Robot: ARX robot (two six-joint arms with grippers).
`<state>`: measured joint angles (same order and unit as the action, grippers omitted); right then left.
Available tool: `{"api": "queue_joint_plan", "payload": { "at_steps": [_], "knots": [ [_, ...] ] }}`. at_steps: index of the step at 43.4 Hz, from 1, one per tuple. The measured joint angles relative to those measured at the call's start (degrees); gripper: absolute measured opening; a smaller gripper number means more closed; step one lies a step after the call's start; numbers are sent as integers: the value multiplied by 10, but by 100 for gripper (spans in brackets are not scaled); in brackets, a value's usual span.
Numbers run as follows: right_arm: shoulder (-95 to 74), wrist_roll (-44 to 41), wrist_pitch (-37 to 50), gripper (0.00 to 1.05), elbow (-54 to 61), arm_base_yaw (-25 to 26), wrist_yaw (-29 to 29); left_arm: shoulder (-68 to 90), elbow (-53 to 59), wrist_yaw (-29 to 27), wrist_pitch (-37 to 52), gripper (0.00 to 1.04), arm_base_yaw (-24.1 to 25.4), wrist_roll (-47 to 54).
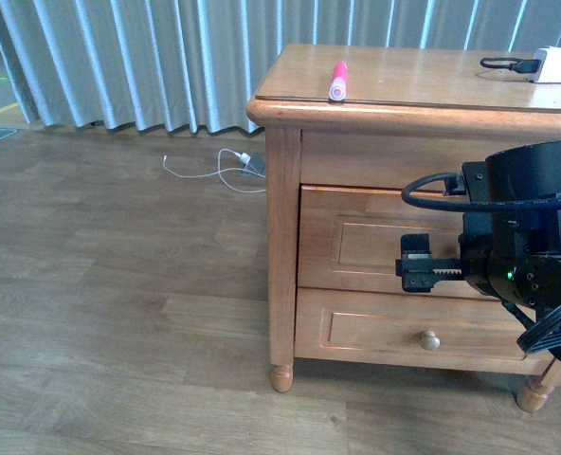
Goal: Place pink marker in drawer with both arms
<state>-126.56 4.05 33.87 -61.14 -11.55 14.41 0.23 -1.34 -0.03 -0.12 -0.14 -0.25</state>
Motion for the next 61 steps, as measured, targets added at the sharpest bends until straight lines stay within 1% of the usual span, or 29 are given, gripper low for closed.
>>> {"api": "queue_joint_plan", "payload": {
  "at_steps": [1,15,22,24,33,40,50,61],
  "knots": [
    [0,0,0,87,0,0,0,0,0,0,0,99,0,0],
    [0,-4,0,44,0,3,0,0,0,0,0,99,0,0],
    [0,-4,-3,25,0,4,-1,0,0,0,0,99,0,0],
    [0,-4,-5,24,1,4,-1,0,0,0,0,99,0,0],
    [15,4,-33,23,8,4,-9,0,0,0,0,99,0,0],
    [54,22,-67,23,44,-2,-25,0,0,0,0,99,0,0],
    [135,36,-113,23,132,-16,-45,0,0,0,0,99,0,0],
    [255,35,-150,23,259,-32,-79,0,0,0,0,99,0,0]
  ]
}}
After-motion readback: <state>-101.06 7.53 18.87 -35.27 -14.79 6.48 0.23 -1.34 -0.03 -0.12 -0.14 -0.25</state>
